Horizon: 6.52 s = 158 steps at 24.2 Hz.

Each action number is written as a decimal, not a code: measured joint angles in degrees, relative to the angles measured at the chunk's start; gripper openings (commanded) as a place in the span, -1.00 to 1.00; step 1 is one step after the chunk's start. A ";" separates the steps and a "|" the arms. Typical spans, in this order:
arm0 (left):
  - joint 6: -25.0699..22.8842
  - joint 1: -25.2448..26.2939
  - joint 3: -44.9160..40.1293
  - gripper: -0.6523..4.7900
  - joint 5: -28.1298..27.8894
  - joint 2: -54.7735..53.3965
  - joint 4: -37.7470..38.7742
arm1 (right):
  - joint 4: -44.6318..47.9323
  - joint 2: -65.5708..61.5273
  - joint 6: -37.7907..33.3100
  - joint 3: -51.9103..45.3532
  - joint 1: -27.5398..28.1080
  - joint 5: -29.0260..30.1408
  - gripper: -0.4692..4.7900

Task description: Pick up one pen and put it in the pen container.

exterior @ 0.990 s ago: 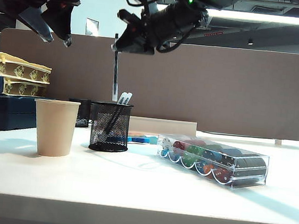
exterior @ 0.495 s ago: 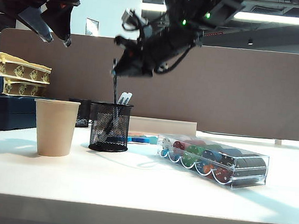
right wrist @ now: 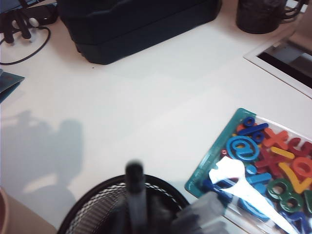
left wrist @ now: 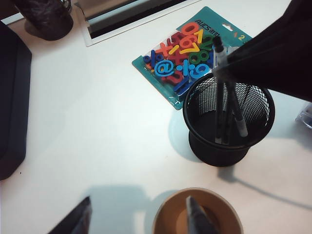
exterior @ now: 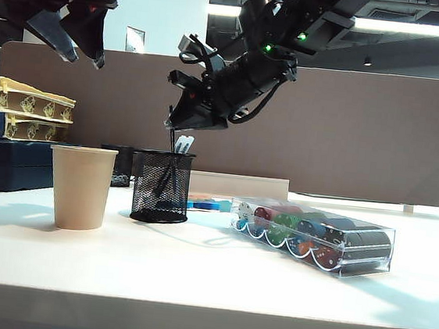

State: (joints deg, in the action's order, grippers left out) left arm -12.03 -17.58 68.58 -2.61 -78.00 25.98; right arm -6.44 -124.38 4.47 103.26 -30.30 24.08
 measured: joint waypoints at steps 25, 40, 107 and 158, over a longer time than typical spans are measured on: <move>-1.49 0.02 0.00 0.14 -0.02 3.63 -1.14 | -2.21 9.22 -0.04 0.55 3.85 -0.11 -0.38; -1.42 0.02 0.02 0.14 -2.58 12.00 -1.73 | -6.84 22.12 0.11 0.68 5.18 -0.07 -0.38; 5.46 -0.04 -32.76 0.11 1.90 51.21 8.48 | -23.80 92.00 0.70 -66.45 14.49 -17.90 -0.02; 16.59 -0.04 -48.57 0.12 0.26 55.06 -15.72 | 6.49 91.84 -5.51 -84.32 14.49 -25.46 0.34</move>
State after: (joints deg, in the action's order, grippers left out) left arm 4.56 -17.63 20.01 -2.35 -22.94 10.26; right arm 0.05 -32.53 -1.04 18.94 -15.81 -1.39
